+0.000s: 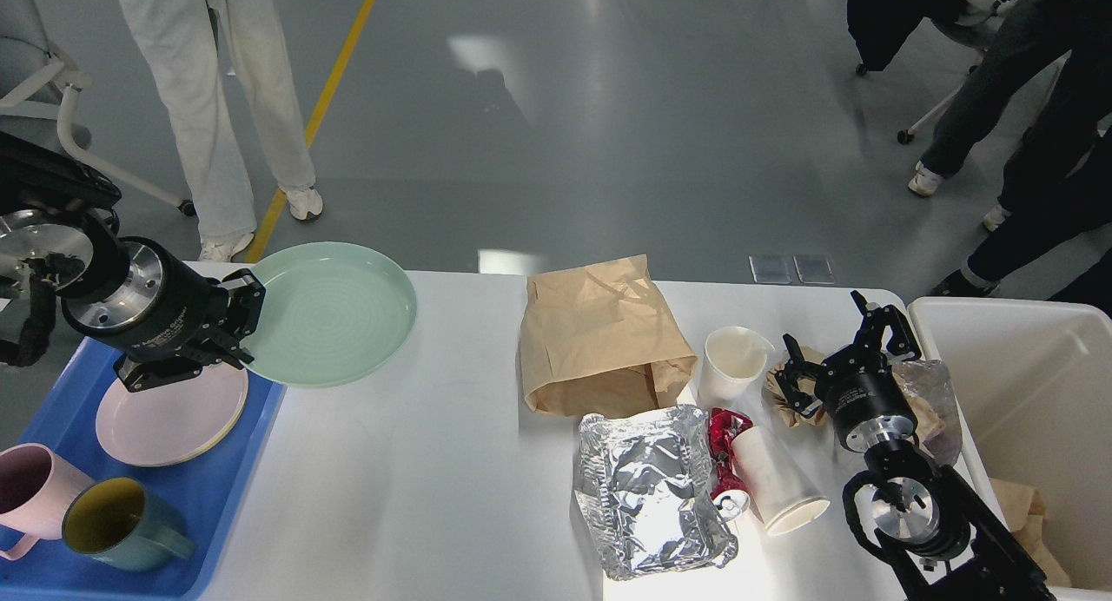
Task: Tidy desktop
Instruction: 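Lift the saucer and stack it on the pink plate in the tray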
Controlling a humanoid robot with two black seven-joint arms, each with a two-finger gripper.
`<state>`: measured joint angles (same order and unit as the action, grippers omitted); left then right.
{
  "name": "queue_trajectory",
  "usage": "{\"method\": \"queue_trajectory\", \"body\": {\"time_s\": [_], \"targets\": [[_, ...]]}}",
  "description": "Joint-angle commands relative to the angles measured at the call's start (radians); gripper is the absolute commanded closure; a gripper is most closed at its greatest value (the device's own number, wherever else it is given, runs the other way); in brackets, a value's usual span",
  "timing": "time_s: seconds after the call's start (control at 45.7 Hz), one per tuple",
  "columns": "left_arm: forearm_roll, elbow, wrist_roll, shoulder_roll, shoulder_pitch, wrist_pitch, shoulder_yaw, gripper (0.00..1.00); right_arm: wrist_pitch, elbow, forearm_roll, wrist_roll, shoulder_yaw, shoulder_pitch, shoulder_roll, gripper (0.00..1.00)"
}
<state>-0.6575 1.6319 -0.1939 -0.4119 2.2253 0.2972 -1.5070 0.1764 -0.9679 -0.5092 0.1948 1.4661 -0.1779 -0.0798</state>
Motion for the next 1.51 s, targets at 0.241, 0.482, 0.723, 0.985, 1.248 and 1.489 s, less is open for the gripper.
{"method": "queue_trajectory", "body": {"time_s": [0.241, 0.482, 0.723, 0.985, 1.248, 1.489], "targets": [[0.225, -0.525, 0.001, -0.304, -0.447, 0.155, 0.033, 1.0, 0.0, 0.0, 0.0, 0.0, 0.0, 0.0, 0.0, 0.0], [0.272, -0.882, -0.048, -0.352, -0.863, 0.171, 0.338, 1.0, 0.0, 0.0, 0.0, 0.0, 0.0, 0.0, 0.0, 0.0], [0.337, -1.044, -0.061, -0.305, -1.072, 0.149, 0.564, 1.0, 0.0, 0.0, 0.0, 0.0, 0.0, 0.0, 0.002, 0.0], [0.343, -1.067, -0.059, -0.268, -1.104, 0.143, 0.607, 1.0, -0.001, 0.0, 0.0, 0.0, 0.0, 0.0, 0.002, 0.0], [0.345, -1.077, -0.049, -0.257, -1.106, 0.123, 0.607, 0.95, 0.0, 0.0, 0.0, 0.0, 0.0, 0.0, 0.002, 0.0], [0.345, -1.077, -0.041, -0.252, -1.106, 0.112, 0.605, 0.37, 0.0, 0.0, 0.0, 0.0, 0.0, 0.0, 0.002, 0.0]]}}
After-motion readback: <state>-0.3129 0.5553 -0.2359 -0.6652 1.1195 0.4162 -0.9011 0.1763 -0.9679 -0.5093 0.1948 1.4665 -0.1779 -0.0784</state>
